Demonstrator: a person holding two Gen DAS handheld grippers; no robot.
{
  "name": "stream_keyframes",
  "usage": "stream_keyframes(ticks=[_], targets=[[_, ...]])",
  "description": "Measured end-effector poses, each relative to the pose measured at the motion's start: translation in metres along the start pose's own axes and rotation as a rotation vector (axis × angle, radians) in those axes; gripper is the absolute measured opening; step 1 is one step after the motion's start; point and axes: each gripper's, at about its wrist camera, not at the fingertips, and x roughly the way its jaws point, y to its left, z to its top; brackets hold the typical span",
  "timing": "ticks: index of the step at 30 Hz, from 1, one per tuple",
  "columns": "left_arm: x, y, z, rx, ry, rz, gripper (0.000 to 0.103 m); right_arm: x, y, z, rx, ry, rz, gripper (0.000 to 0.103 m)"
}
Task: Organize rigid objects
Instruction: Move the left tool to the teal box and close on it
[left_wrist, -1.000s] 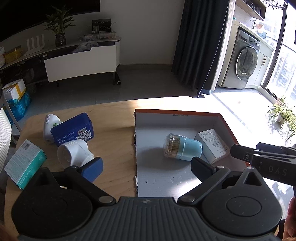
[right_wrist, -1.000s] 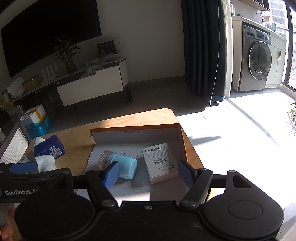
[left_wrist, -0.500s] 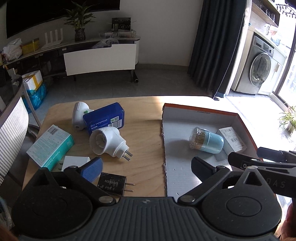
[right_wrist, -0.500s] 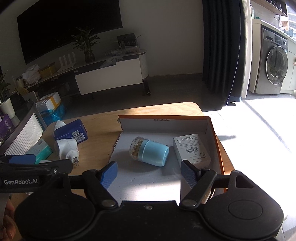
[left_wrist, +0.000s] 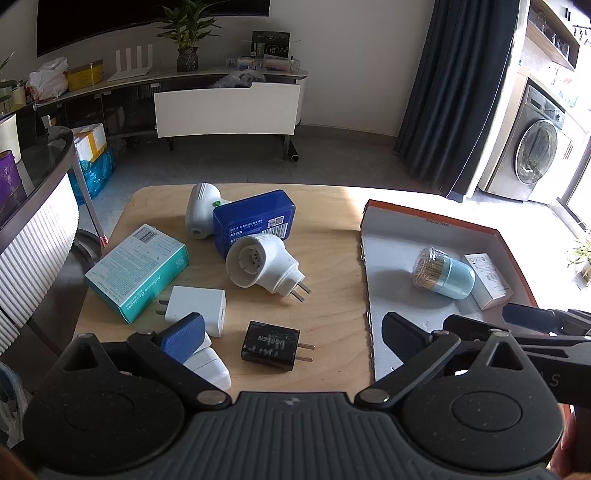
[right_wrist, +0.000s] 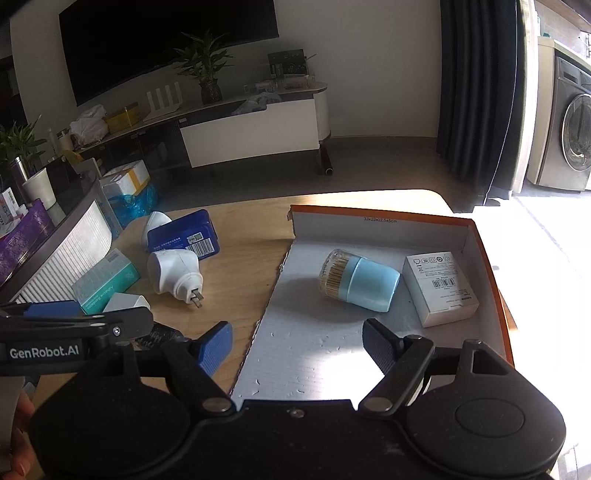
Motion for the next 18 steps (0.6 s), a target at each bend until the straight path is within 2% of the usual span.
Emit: stream_keyframes(ticks=[18], targets=[[-0.009, 0.032, -0.007, -0.048, -0.004, 0.025, 0.103, 0.008, 0.032, 0.0, -0.054, 0.023, 0.041, 0.091]])
